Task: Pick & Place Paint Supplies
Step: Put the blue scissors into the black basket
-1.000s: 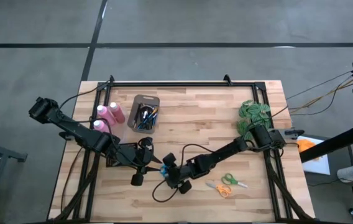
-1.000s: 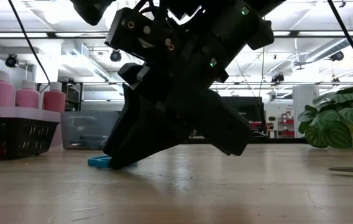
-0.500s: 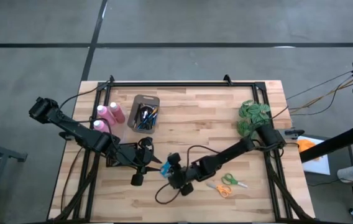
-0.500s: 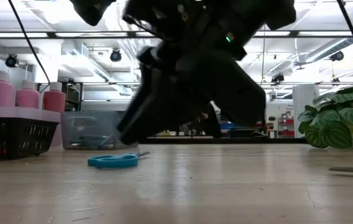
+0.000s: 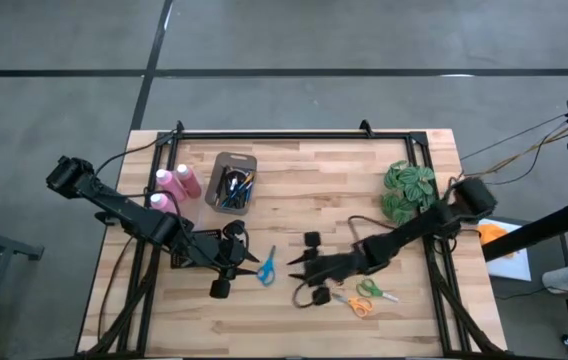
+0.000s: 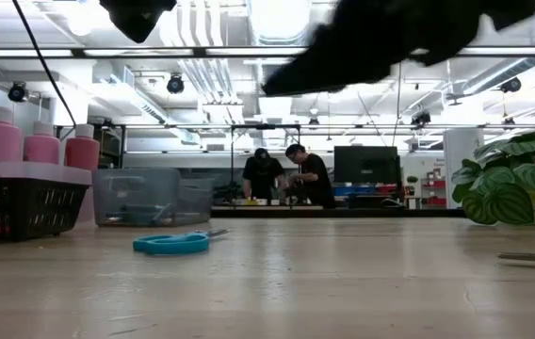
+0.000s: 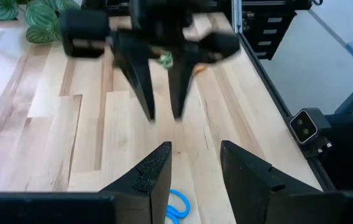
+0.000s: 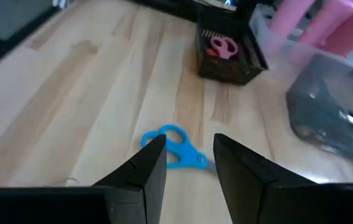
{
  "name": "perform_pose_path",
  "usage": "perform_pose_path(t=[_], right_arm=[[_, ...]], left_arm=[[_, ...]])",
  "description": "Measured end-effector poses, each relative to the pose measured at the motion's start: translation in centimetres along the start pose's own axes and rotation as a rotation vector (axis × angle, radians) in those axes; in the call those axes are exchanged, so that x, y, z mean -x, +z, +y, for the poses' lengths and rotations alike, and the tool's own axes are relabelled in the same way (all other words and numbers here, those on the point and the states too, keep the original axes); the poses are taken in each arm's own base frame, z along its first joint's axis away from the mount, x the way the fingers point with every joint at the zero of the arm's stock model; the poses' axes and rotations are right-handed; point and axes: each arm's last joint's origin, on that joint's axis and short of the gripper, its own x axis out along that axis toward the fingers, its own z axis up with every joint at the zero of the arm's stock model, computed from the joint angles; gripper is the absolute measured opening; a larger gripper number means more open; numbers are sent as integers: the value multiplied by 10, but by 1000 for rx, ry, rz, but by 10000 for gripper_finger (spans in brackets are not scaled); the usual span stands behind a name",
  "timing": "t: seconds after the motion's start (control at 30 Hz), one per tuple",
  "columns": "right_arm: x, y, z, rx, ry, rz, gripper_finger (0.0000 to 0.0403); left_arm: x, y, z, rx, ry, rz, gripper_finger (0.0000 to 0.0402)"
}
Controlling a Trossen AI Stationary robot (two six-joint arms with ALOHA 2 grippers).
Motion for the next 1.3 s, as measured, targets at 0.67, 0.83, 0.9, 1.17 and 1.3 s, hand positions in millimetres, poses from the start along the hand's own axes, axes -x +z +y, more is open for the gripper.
perform_pose_path(t=[0.67,0.83,0.9,1.17,1.3], right_arm=[[126,-61,-46,-174,-7,-361,130],[141,-68,-52,-219,-2,-403,130],[144,-69,-53,-253,4,-414,130],[148,-75,-54,-257,5,-416,130],[147,-75,-54,-254,5,-408,130]], left_arm=[[0,-4,1,-8,8,40,141],[0,-4,1,-11,9,45,141],[0,-4,1,-11,10,45,141],[0,-6,1,-15,13,63,141],[0,-7,1,-16,14,67,141]])
